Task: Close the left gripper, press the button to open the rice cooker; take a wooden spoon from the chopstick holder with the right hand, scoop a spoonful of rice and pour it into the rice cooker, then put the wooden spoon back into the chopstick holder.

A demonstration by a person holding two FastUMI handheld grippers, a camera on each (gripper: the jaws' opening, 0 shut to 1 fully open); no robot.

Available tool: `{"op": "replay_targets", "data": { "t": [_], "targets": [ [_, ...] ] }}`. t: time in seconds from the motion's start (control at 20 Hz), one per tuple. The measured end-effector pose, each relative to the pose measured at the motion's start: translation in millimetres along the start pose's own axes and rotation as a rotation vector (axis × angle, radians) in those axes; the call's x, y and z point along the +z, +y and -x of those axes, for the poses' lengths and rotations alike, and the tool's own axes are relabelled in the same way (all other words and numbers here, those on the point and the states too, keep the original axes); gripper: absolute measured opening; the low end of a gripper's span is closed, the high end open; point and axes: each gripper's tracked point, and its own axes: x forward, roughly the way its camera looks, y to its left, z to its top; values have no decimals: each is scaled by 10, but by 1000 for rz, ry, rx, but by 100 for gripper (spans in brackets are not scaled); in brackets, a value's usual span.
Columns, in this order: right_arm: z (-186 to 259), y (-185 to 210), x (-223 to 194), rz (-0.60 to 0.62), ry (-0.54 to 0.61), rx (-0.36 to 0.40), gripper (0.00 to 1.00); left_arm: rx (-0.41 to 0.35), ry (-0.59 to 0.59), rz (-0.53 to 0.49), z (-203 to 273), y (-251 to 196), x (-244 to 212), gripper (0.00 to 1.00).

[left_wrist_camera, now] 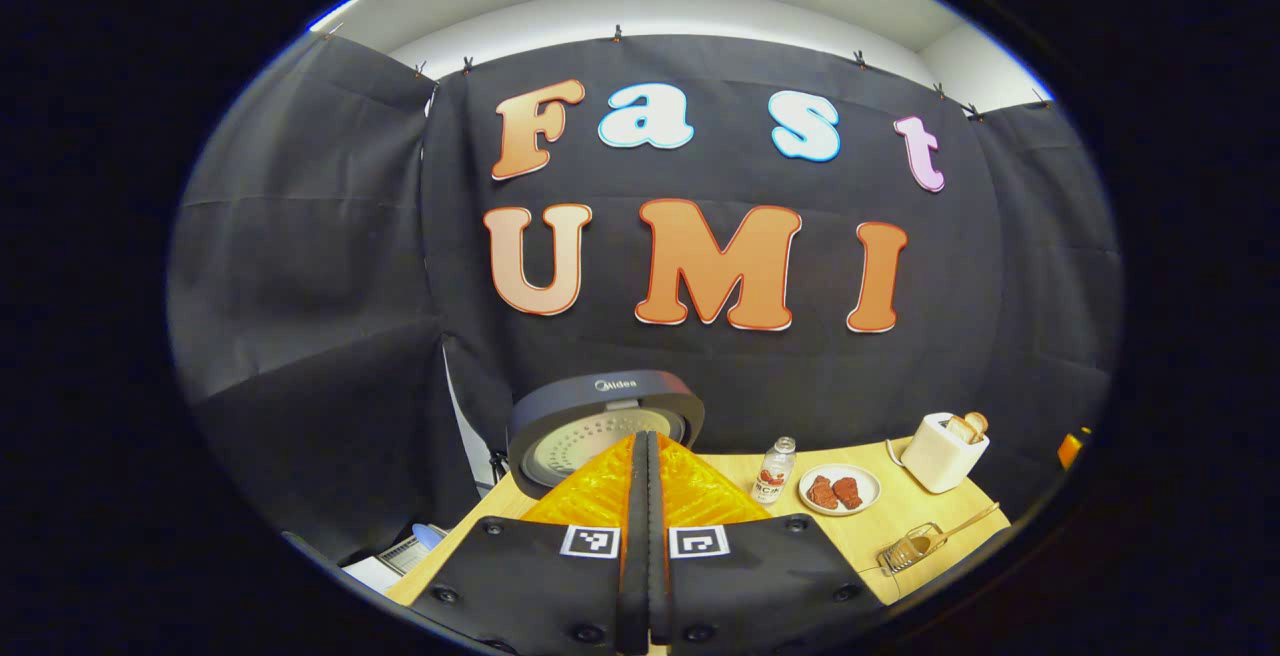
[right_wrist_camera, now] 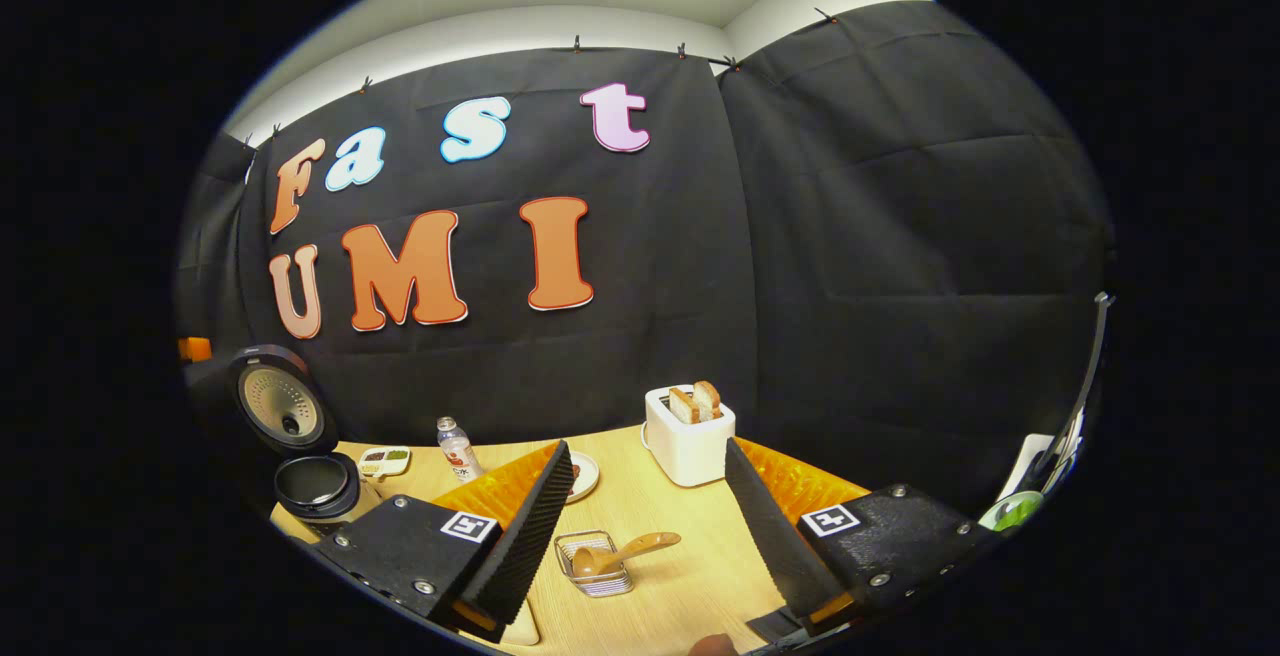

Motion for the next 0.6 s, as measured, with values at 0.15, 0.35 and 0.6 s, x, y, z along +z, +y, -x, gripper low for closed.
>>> {"op": "replay_targets", "data": {
  "t": [0.15,0.35,0.6],
  "targets": [
    [-233,-88,-309,-10,35,-27,95,54,-74,0,145,156,200,5],
    [-580,-112,-763,-118,74,-9,95,105,-140,1,358,259,353,10],
    [-945,23,-1445,-235,166,43,95,174,-160,93,514,486,325,39]
  ]
}}
